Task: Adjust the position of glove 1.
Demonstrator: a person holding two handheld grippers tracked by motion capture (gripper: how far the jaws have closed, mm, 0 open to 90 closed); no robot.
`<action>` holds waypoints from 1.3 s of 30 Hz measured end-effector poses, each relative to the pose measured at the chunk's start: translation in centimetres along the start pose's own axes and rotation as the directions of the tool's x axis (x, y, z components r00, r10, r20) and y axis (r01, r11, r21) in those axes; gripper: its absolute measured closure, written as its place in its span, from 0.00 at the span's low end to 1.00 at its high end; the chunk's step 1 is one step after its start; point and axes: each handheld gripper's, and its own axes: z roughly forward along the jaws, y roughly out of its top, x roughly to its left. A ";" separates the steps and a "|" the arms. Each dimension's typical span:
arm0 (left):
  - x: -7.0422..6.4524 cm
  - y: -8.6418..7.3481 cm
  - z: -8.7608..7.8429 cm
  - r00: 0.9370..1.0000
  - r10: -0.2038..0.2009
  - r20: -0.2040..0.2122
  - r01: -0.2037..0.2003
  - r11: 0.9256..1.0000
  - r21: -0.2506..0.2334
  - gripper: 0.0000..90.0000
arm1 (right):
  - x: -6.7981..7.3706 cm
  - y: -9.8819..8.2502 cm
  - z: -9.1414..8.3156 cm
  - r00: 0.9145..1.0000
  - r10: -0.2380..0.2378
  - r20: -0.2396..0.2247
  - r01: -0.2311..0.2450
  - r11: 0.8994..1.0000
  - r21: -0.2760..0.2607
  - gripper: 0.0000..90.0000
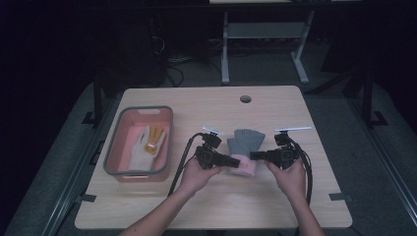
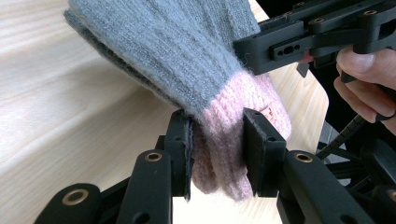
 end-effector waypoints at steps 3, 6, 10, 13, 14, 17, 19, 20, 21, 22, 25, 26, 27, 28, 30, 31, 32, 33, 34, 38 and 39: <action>0.1 -0.2 -0.6 1.000 0.001 -0.005 -0.001 1.000 -0.006 0.73 | 0.5 0.3 0.2 1.000 -0.003 -0.010 0.003 1.000 0.008 0.86; 0.3 -0.3 -1.1 1.000 -0.001 -0.010 0.001 1.000 -0.013 0.73 | 1.0 0.6 0.5 1.000 -0.016 -0.014 0.016 1.000 0.014 0.86; 0.5 -0.3 -1.7 1.000 -0.003 -0.016 0.003 1.000 -0.021 0.73 | 1.4 1.1 0.8 1.000 -0.022 -0.022 0.023 1.000 0.018 0.86; 0.7 -0.4 -2.1 1.000 -0.001 -0.017 0.000 1.000 -0.023 0.73 | 1.5 1.3 1.1 0.999 -0.020 -0.031 0.020 1.000 0.022 0.86; 0.8 -0.4 -2.2 1.000 -0.002 -0.015 0.002 1.000 -0.026 0.73 | 1.7 1.4 1.1 0.999 -0.026 -0.029 0.027 0.999 0.026 0.86; 0.9 -0.5 -2.5 1.000 -0.004 -0.017 0.003 0.999 -0.033 0.73 | 1.9 1.6 1.3 0.999 -0.035 -0.030 0.036 0.999 0.027 0.86; 0.9 -0.5 -2.8 1.000 -0.003 -0.018 0.002 0.999 -0.036 0.73 | 2.3 1.9 1.4 0.999 -0.036 -0.035 0.037 0.999 0.035 0.86; 0.9 -0.5 -2.9 1.000 -0.007 -0.017 0.006 0.999 -0.036 0.73 | 2.3 1.9 1.4 0.999 -0.036 -0.035 0.037 0.999 0.035 0.86; 1.0 -0.5 -3.1 1.000 -0.006 -0.018 0.005 0.999 -0.038 0.73 | 2.4 2.0 1.4 0.999 -0.039 -0.038 0.041 0.999 0.032 0.86; 1.1 -0.5 -3.3 1.000 -0.006 -0.020 0.005 0.999 -0.037 0.73 | 2.5 2.1 1.5 0.998 -0.047 -0.039 0.049 0.998 0.034 0.86; 1.3 -0.6 -3.7 1.000 -0.007 -0.021 0.007 0.999 -0.037 0.73 | 2.9 2.4 1.8 0.998 -0.052 -0.044 0.054 0.998 0.037 0.86; 1.4 -0.6 -3.9 1.000 -0.007 -0.023 0.006 0.999 -0.041 0.73 | 3.0 2.5 1.9 0.997 -0.054 -0.046 0.056 0.998 0.041 0.86; 1.4 -0.6 -4.1 1.000 -0.014 -0.024 0.013 0.999 -0.045 0.73 | 3.2 2.6 2.0 0.997 -0.056 -0.046 0.058 0.997 0.043 0.86; 1.5 -0.6 -4.3 1.000 -0.009 -0.022 0.008 0.999 -0.048 0.73 | 3.3 2.8 2.0 0.997 -0.060 -0.048 0.063 0.997 0.045 0.86; 1.7 -0.6 -4.7 1.000 -0.016 -0.019 0.015 0.998 -0.053 0.73 | 3.6 3.0 2.2 0.997 -0.068 -0.048 0.070 0.997 0.043 0.86; 1.8 -0.6 -5.0 1.000 -0.012 -0.019 0.010 0.998 -0.058 0.73 | 3.8 3.2 2.2 0.996 -0.074 -0.050 0.077 0.996 0.044 0.86; 1.8 -0.6 -5.2 1.000 -0.014 -0.020 0.013 0.998 -0.063 0.73 | 4.1 3.4 2.3 0.996 -0.077 -0.052 0.079 0.996 0.046 0.86; 1.9 -0.6 -5.5 1.000 -0.011 -0.021 0.009 0.998 -0.063 0.73 | 4.3 3.5 2.3 0.996 -0.077 -0.054 0.080 0.996 0.045 0.86; 1.9 -0.6 -5.6 1.000 -0.020 -0.022 0.018 0.997 -0.068 0.73 | 4.5 3.7 2.4 0.995 -0.082 -0.056 0.084 0.995 0.049 0.86; 2.2 -0.6 -6.5 1.000 -0.019 -0.025 0.017 0.997 -0.075 0.73 | 5.3 4.3 2.8 0.994 -0.097 -0.058 0.100 0.993 0.054 0.86; 2.4 -0.6 -6.7 1.000 -0.015 -0.025 0.014 0.997 -0.075 0.73 | 5.4 4.4 2.9 0.993 -0.100 -0.060 0.103 0.993 0.055 0.86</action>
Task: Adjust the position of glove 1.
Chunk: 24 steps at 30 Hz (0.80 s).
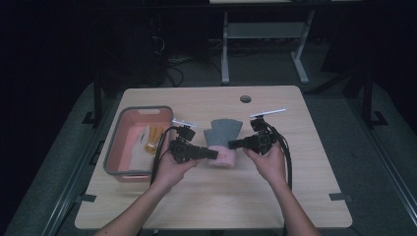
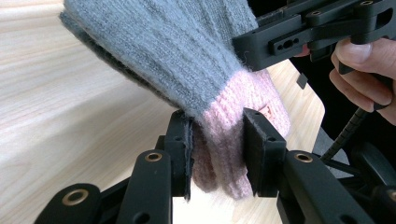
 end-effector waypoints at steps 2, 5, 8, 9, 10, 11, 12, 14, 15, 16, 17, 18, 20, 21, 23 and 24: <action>0.1 0.0 -0.3 1.000 -0.012 0.001 0.012 1.000 -0.001 0.73 | 0.2 0.2 0.2 1.000 0.005 -0.007 -0.005 1.000 0.004 0.86; 0.3 0.0 -0.8 1.000 -0.006 -0.005 0.006 1.000 -0.008 0.73 | 0.5 0.5 0.5 1.000 -0.003 -0.010 0.004 1.000 0.009 0.86; 0.4 0.0 -1.3 1.000 -0.005 -0.012 0.004 1.000 -0.013 0.73 | 0.9 0.9 0.7 1.000 -0.013 -0.010 0.013 1.000 0.015 0.86; 0.5 0.0 -1.4 1.000 -0.009 -0.010 0.009 1.000 -0.016 0.73 | 1.1 1.0 0.9 1.000 -0.011 -0.009 0.011 1.000 0.016 0.86; 0.6 0.0 -1.6 1.000 -0.005 -0.016 0.005 1.000 -0.017 0.73 | 1.2 1.2 1.0 1.000 -0.015 -0.009 0.016 1.000 0.015 0.86; 0.6 0.0 -1.7 1.000 -0.012 -0.018 0.012 1.000 -0.022 0.73 | 1.3 1.3 1.0 1.000 -0.017 -0.009 0.018 1.000 0.017 0.86; 0.7 -0.1 -1.9 1.000 -0.006 -0.019 0.006 1.000 -0.021 0.73 | 1.4 1.4 1.1 1.000 -0.016 -0.014 0.017 1.000 0.020 0.86; 0.8 -0.1 -2.2 1.000 -0.007 -0.026 0.006 1.000 -0.021 0.73 | 1.5 1.7 1.4 1.000 -0.023 -0.021 0.023 0.999 0.022 0.86; 0.7 -0.1 -2.3 0.999 -0.017 -0.029 0.016 0.999 -0.029 0.73 | 1.6 1.7 1.5 0.999 -0.031 -0.024 0.031 0.999 0.027 0.86; 0.8 -0.1 -2.5 0.999 -0.009 -0.032 0.009 1.000 -0.023 0.73 | 1.8 1.9 1.6 0.999 -0.032 -0.022 0.033 0.999 0.028 0.86; 0.7 -0.1 -2.6 0.999 -0.015 -0.034 0.014 1.000 -0.027 0.73 | 2.0 2.0 1.6 1.000 -0.020 -0.021 0.021 0.999 0.037 0.86; 0.7 -0.1 -2.7 0.999 -0.018 -0.036 0.017 0.999 -0.029 0.73 | 2.1 2.1 1.7 0.999 -0.037 -0.019 0.037 0.999 0.034 0.86; 0.7 -0.1 -2.9 0.999 -0.014 -0.037 0.013 0.999 -0.029 0.73 | 2.4 2.2 1.7 0.999 -0.036 -0.018 0.037 0.999 0.033 0.86; 0.8 -0.2 -3.0 0.999 -0.012 -0.038 0.011 1.000 -0.028 0.73 | 2.4 2.2 1.7 0.999 -0.045 -0.018 0.045 0.998 0.035 0.86; 0.8 -0.2 -3.2 0.999 -0.008 -0.039 0.007 1.000 -0.024 0.73 | 2.6 2.3 1.9 0.999 -0.039 -0.017 0.039 0.998 0.038 0.86; 0.9 -0.2 -3.2 0.999 -0.014 -0.036 0.013 1.000 -0.026 0.73 | 2.6 2.3 1.9 0.999 -0.045 -0.018 0.046 0.998 0.037 0.86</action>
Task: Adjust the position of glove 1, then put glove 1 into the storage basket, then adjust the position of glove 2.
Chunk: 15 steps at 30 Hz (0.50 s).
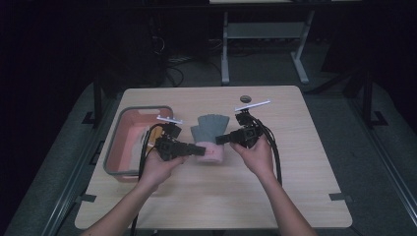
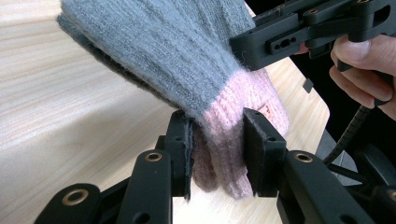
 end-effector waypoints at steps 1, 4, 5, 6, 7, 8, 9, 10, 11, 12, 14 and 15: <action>0.1 0.0 0.0 1.000 0.005 0.000 -0.005 1.000 -0.002 0.73 | 0.0 0.0 0.0 1.000 -0.003 0.001 0.003 1.000 0.006 0.86; 0.1 0.0 -0.1 1.000 0.002 -0.003 -0.002 1.000 -0.004 0.73 | 0.1 0.2 0.1 1.000 -0.004 0.001 0.004 1.000 0.011 0.86; 0.1 0.0 0.0 1.000 -0.001 -0.003 0.000 1.000 -0.005 0.73 | 0.1 0.2 0.1 1.000 -0.004 0.001 0.004 1.000 0.011 0.86; 0.1 0.0 -0.1 1.000 0.000 -0.004 0.000 1.000 -0.004 0.73 | 0.1 0.2 0.1 1.000 -0.003 0.001 0.003 1.000 0.011 0.86; 0.1 0.0 -0.1 1.000 0.001 -0.005 -0.001 1.000 -0.003 0.73 | 0.1 0.2 0.2 1.000 0.001 0.002 -0.001 1.000 0.009 0.86; 0.1 0.0 -0.1 1.000 0.004 -0.007 -0.004 1.000 0.000 0.73 | 0.1 0.2 0.2 1.000 0.000 0.002 0.000 1.000 0.010 0.86; 0.1 0.0 -0.1 1.000 0.004 -0.006 -0.004 1.000 -0.001 0.73 | 0.2 0.2 0.2 1.000 0.002 0.003 -0.002 1.000 0.012 0.86; 0.1 0.0 -0.1 1.000 0.007 -0.004 -0.007 1.000 -0.002 0.73 | 0.2 0.2 0.2 1.000 0.002 0.003 -0.002 1.000 0.013 0.86; 0.1 0.0 -0.1 1.000 0.008 -0.004 -0.008 1.000 -0.003 0.73 | 0.2 0.2 0.1 1.000 0.002 0.004 -0.003 1.000 0.013 0.86; 0.1 0.0 -0.1 1.000 0.004 -0.003 -0.004 1.000 -0.003 0.73 | 0.2 0.2 0.1 1.000 -0.004 0.005 0.004 1.000 0.014 0.86; 0.0 0.0 -0.2 1.000 0.006 -0.005 -0.006 1.000 -0.001 0.73 | 0.3 0.2 0.1 1.000 0.002 0.006 -0.002 1.000 0.014 0.86; 0.0 0.0 -0.3 1.000 0.003 -0.005 -0.003 1.000 -0.003 0.73 | 0.4 0.4 0.1 1.000 -0.004 0.006 0.004 1.000 0.016 0.86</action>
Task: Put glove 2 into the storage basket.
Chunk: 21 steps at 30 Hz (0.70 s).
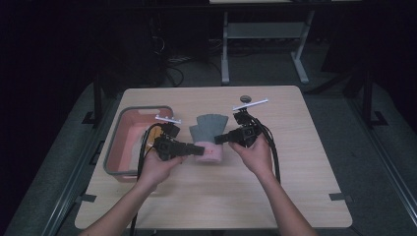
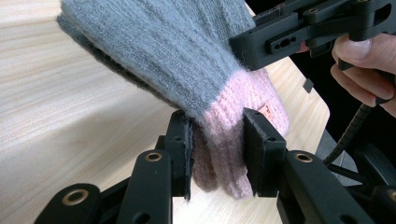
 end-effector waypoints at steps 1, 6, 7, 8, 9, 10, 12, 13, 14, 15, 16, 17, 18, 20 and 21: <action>0.0 0.0 -0.1 1.000 0.002 -0.002 -0.002 1.000 -0.002 0.73 | 0.0 0.0 0.0 1.000 0.000 0.000 0.000 1.000 0.000 0.86; 0.2 0.2 -1.1 1.000 -0.002 -0.002 0.002 1.000 -0.012 0.73 | 0.4 0.5 0.1 1.000 -0.017 -0.016 0.016 1.000 -0.004 0.86; 0.3 0.3 -1.3 1.000 -0.001 -0.004 0.001 1.000 -0.015 0.73 | 0.8 0.9 0.3 1.000 -0.020 -0.018 0.019 1.000 -0.004 0.86; 0.4 0.3 -1.5 1.000 0.004 -0.008 -0.004 1.000 -0.012 0.73 | 0.8 0.9 0.3 1.000 -0.020 -0.018 0.019 1.000 -0.004 0.86; 0.5 0.4 -1.7 1.000 -0.003 -0.010 0.002 1.000 -0.018 0.73 | 0.9 1.1 0.3 1.000 -0.019 -0.018 0.019 1.000 -0.006 0.86; 0.5 0.4 -1.8 1.000 -0.004 -0.009 0.004 1.000 -0.020 0.73 | 1.0 1.3 0.4 0.999 -0.026 -0.019 0.026 1.000 -0.004 0.86; 0.8 0.4 -2.2 1.000 -0.008 -0.009 0.008 1.000 -0.022 0.73 | 1.3 1.6 0.7 0.999 -0.035 -0.021 0.035 0.999 -0.005 0.86; 0.8 0.4 -2.4 1.000 -0.014 -0.010 0.014 1.000 -0.027 0.73 | 1.4 1.7 0.8 0.999 -0.030 -0.022 0.030 1.000 -0.002 0.86; 0.9 0.4 -2.6 1.000 -0.015 -0.010 0.015 0.999 -0.029 0.73 | 1.6 1.9 0.8 0.999 -0.032 -0.025 0.032 0.999 0.000 0.86; 1.0 0.4 -2.8 1.000 -0.018 -0.009 0.018 0.999 -0.035 0.73 | 1.7 2.1 1.0 0.999 -0.041 -0.026 0.041 0.999 -0.007 0.86; 1.1 0.4 -3.0 1.000 -0.016 -0.010 0.015 0.999 -0.032 0.73 | 1.8 2.2 1.0 0.999 -0.042 -0.028 0.042 0.999 -0.006 0.86; 1.2 0.4 -3.1 1.000 -0.018 -0.009 0.017 0.999 -0.037 0.73 | 1.9 2.3 1.1 0.999 -0.042 -0.031 0.042 0.999 -0.003 0.86; 1.3 0.4 -3.4 1.000 -0.015 -0.008 0.015 0.999 -0.037 0.73 | 2.0 2.5 1.2 0.999 -0.042 -0.033 0.042 0.999 -0.001 0.86; 1.4 0.5 -3.6 1.000 -0.025 -0.010 0.024 0.999 -0.043 0.73 | 2.3 2.9 1.4 0.998 -0.045 -0.039 0.045 0.999 0.000 0.86; 1.5 0.5 -3.8 1.000 -0.022 -0.009 0.022 0.999 -0.044 0.73 | 2.3 2.9 1.4 0.998 -0.045 -0.039 0.045 0.999 0.000 0.86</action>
